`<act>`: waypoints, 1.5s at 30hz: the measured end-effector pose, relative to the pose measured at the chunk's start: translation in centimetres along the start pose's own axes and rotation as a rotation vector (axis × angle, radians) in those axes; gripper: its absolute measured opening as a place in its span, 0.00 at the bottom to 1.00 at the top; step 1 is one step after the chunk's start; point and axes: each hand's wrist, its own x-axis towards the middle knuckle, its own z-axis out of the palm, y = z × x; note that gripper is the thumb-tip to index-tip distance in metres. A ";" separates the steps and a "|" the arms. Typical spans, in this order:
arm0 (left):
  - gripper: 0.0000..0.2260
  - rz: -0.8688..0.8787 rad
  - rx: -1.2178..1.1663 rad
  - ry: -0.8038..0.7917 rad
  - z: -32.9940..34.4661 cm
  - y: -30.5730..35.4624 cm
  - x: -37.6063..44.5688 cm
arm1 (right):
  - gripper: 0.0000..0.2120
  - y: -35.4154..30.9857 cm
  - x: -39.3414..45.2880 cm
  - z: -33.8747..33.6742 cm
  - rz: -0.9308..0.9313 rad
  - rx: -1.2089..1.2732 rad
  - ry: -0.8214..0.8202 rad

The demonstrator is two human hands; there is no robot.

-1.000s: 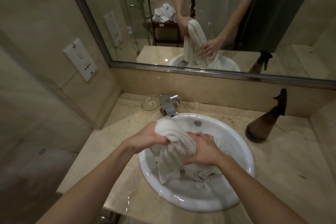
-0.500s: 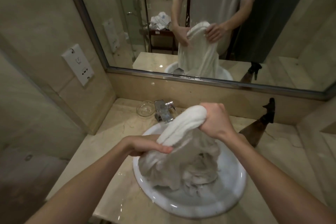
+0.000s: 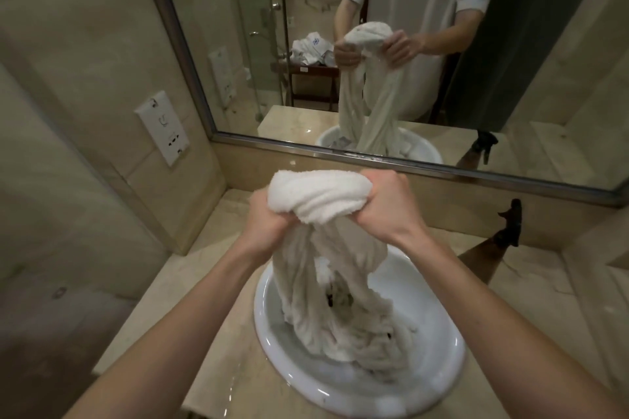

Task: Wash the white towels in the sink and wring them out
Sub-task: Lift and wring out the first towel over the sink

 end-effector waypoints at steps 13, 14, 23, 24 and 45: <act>0.08 0.125 0.285 -0.176 1.3 7.2 1.6 | 0.25 6.1 -4.2 7.2 0.266 0.373 -0.130; 0.09 0.163 0.369 -0.217 0.9 8.0 1.8 | 0.21 6.3 -3.9 6.1 0.246 0.368 -0.119; 0.16 0.467 1.172 -0.357 -3.2 10.4 4.4 | 0.09 5.2 -2.4 -4.4 0.053 0.136 -0.093; 0.19 0.499 1.169 -0.342 -3.4 10.1 4.4 | 0.10 4.2 -2.2 -5.3 0.003 0.069 -0.132; 0.15 0.913 1.143 -0.400 4.7 12.3 3.6 | 0.55 8.2 -5.2 12.5 0.305 0.546 -0.285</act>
